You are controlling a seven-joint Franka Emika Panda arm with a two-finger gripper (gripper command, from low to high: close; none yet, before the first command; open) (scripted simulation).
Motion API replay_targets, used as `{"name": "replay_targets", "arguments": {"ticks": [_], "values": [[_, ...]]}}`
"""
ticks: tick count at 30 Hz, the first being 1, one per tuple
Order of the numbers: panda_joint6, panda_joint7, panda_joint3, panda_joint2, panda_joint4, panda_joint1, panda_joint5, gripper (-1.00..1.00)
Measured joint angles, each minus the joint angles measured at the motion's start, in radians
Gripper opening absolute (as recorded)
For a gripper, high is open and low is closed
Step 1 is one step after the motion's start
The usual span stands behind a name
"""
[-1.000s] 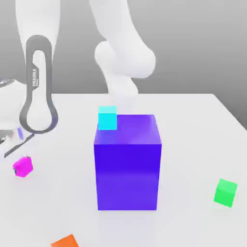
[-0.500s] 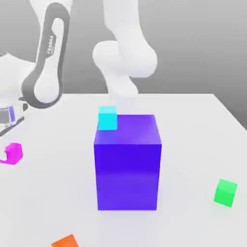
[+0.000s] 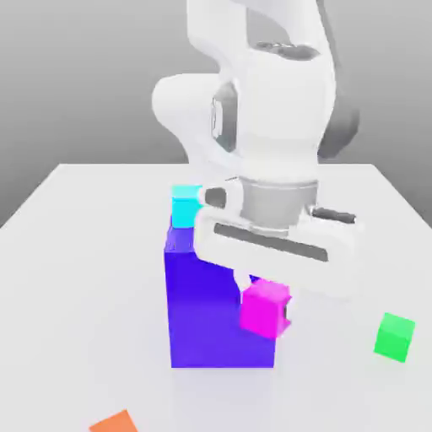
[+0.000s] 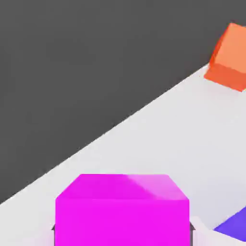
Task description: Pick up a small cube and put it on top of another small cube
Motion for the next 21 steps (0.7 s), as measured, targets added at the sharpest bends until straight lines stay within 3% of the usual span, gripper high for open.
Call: {"name": "replay_targets", "arguments": {"ticks": [6, 12, 13, 21], "values": [[-0.024, 0.0, 0.116, 0.088, 0.001, 0.274, 0.042, -1.0], [0.11, 0.072, 0.061, 0.269, 0.009, 0.286, -0.039, -1.0], [0.136, 0.088, 0.046, 0.299, 0.011, 0.297, -0.061, 1.0], [0.122, 0.08, 0.053, 0.285, 0.01, 0.292, -0.049, 1.0]]}}
